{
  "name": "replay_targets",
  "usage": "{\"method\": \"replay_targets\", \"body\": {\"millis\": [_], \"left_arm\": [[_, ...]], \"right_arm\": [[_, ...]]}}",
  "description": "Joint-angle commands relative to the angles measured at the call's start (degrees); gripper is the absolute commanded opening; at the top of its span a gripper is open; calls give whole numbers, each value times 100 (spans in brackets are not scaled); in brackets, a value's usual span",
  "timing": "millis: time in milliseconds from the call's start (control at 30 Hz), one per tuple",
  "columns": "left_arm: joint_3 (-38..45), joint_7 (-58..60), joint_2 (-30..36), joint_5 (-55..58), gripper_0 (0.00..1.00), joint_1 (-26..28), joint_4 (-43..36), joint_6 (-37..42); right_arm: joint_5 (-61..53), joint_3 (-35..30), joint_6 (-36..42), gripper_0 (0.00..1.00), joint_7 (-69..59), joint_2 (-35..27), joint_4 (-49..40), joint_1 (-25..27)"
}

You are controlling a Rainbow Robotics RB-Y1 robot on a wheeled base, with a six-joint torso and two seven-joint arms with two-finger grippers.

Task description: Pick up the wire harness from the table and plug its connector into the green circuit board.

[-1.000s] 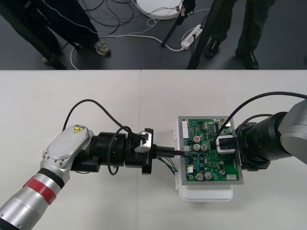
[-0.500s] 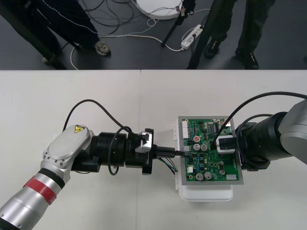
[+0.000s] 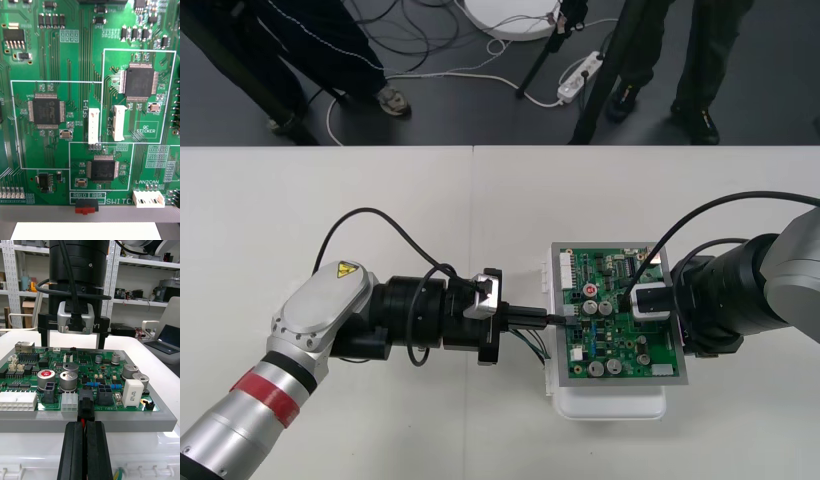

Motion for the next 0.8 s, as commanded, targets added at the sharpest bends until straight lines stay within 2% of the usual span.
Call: {"method": "replay_targets", "body": {"millis": [33, 800], "left_arm": [[-54, -253, -215, -164, 0, -196, -61, 237], [-63, -174, -338, -270, 0, -187, -52, 281]], "right_arm": [[-99, 57, -16, 100, -189, 116, -75, -194], [-117, 57, -16, 100, -189, 143, -93, -194]]}}
